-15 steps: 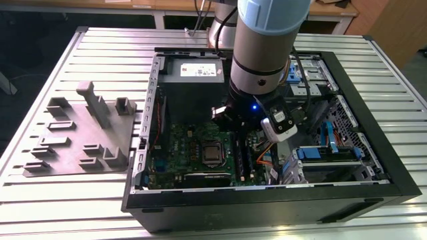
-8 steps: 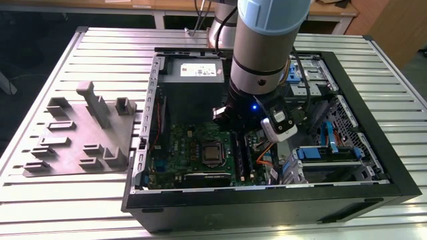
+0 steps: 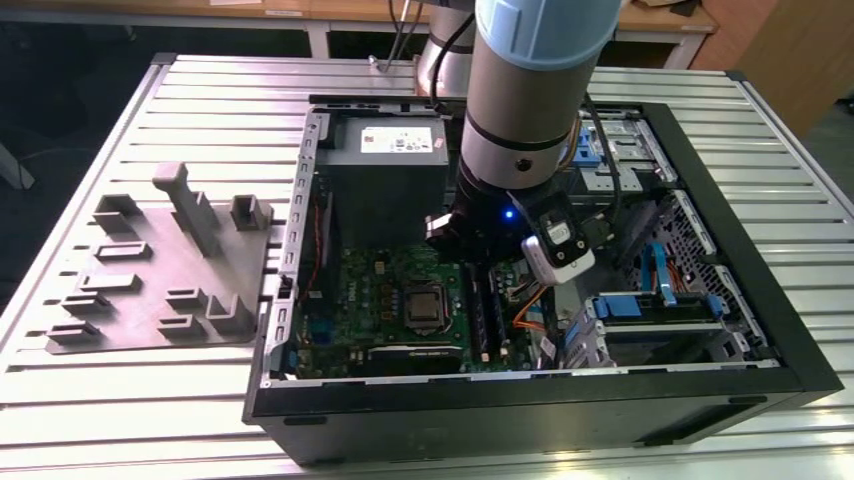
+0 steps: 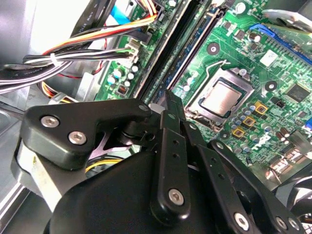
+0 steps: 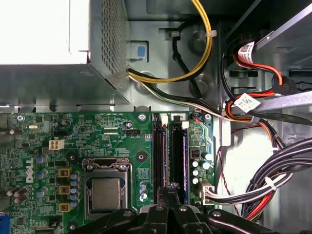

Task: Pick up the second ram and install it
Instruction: 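Press down the second ram until it locks into place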

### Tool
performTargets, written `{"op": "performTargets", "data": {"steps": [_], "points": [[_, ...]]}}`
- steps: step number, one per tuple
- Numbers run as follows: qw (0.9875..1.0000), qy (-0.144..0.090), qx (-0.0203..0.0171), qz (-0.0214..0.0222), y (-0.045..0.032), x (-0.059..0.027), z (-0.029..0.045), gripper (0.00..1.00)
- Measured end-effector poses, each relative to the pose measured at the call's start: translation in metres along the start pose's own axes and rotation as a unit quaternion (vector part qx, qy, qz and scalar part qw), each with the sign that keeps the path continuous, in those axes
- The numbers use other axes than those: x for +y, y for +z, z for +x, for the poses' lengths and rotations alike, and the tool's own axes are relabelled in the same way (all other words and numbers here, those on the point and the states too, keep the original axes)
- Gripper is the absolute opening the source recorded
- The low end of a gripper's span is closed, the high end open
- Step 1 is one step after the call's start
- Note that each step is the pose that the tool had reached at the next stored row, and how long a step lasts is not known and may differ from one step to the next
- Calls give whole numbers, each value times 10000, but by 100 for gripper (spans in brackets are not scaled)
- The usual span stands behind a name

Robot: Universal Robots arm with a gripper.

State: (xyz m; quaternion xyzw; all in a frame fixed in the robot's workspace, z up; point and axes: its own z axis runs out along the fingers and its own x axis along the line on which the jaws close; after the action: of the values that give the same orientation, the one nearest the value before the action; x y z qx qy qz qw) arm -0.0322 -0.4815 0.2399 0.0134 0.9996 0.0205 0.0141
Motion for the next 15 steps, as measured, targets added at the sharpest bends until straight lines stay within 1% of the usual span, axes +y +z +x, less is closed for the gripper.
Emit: {"op": "performTargets", "data": {"steps": [7, 8, 13, 15], "points": [[10000, 0, 0, 3, 0, 0, 0, 10], [10000, 0, 0, -4, -1, 0, 0, 10], [9999, -3, 3, -102, 1, 5, 0, 10], [9999, -5, 3, -109, 2, 15, 0, 10]]}}
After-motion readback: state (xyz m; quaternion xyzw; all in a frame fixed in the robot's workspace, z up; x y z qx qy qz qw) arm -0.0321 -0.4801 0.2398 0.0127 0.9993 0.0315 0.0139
